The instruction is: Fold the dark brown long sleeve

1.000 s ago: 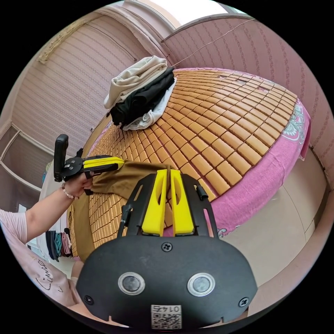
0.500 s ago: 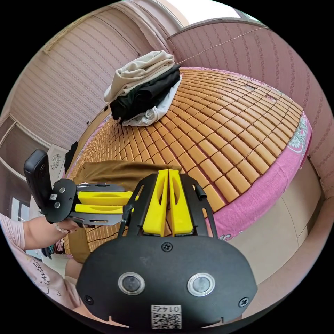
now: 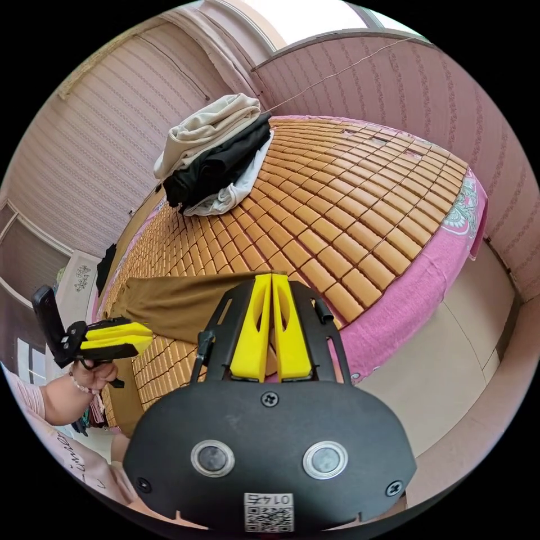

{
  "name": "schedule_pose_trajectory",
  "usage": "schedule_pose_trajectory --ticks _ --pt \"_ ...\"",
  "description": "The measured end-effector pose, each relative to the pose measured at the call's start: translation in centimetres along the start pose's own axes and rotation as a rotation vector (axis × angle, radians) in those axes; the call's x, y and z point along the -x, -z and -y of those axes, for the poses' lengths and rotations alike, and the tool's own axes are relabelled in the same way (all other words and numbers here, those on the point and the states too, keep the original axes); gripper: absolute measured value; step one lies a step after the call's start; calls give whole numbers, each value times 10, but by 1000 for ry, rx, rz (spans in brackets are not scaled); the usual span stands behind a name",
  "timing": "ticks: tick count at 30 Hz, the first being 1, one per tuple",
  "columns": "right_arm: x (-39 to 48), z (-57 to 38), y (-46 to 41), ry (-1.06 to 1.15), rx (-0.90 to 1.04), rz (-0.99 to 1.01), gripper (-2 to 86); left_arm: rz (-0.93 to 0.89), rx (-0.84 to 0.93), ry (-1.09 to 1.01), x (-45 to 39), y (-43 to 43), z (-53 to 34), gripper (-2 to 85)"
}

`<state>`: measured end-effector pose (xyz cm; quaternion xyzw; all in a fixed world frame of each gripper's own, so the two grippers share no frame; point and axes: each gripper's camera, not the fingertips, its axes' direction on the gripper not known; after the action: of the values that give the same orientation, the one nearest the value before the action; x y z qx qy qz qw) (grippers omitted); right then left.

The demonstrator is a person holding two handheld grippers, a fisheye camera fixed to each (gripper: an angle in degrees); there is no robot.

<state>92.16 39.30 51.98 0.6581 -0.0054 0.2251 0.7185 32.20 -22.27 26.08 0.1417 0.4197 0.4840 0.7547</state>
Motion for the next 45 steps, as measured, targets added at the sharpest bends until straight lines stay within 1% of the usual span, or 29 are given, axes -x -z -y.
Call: schedule_pose_trajectory --ticks 2,5,7,8,10,11,13,15,16,17,18,19,21,22,24,25,27,28,30,31,33,36,38,39,41,42,43,45 --pt "11 1 6 -1 -24 -5 -3 45 -19 54 10 32 -32 1" --pt "42 7 16 38 -38 -36 -2 175 -23 175 24 90 -97 -2" --pt "73 12 22 105 -44 -52 -2 250 -20 324 35 138 -160 -2" --pt "98 15 26 162 -50 -47 -2 268 -20 368 37 150 -178 -2" --pt "141 19 26 274 -35 1 -1 342 3 549 39 195 -251 -1" --pt "174 19 24 346 -16 41 0 360 9 585 37 205 -269 -1" --pt "225 15 19 443 7 104 2 428 25 710 26 242 -340 4" --pt "298 1 7 588 65 245 8 462 15 801 15 266 -388 9" --pt "317 -3 3 627 92 282 10 478 -12 866 9 281 -417 12" --pt "359 -11 -7 706 162 331 16 484 -32 896 6 288 -431 13" --pt "404 -20 -18 779 240 347 23 494 -75 955 1 302 -457 16" --pt "427 -25 -23 814 274 349 27 502 -122 1000 -2 313 -480 16" --pt "523 -43 -40 973 361 373 43 514 -186 1051 -3 326 -508 18" --pt "546 -47 -42 1011 373 386 44 514 -221 1070 -2 332 -521 20" --pt "647 -60 -56 1162 425 417 48 512 -264 1064 0 338 -533 23" --pt "672 -64 -60 1196 435 419 49 504 -298 1061 2 342 -538 25" --pt "772 -77 -77 1312 451 404 51 469 -333 1028 4 344 -541 30" --pt "796 -81 -82 1336 447 395 52 475 -325 1002 6 345 -541 32" --pt "889 -102 -109 1450 434 310 62 507 -319 998 7 348 -545 34" --pt "911 -107 -117 1467 438 285 66 507 -322 1000 8 351 -548 32" --pt "987 -122 -153 1470 487 220 81 507 -321 1016 9 356 -556 27" --pt "1056 -131 -194 1419 472 100 95 542 -265 1028 10 360 -568 12" --pt "1080 -136 -216 1395 422 1 93 529 -221 1018 10 358 -574 3" --pt "1091 -138 -231 1385 409 -75 87 545 -241 993 5 362 -578 -1" --pt "1100 -140 -253 1360 436 -168 61 545 -239 978 0 367 -583 -5" --pt "1104 -139 -259 1348 474 -155 32 538 -239 976 -2 372 -587 -6" --pt "1107 -136 -257 1331 457 -133 18 535 -244 968 -4 376 -590 -7" --pt "1119 -130 -247 1344 503 -54 -1 533 -257 961 -9 382 -597 -5"
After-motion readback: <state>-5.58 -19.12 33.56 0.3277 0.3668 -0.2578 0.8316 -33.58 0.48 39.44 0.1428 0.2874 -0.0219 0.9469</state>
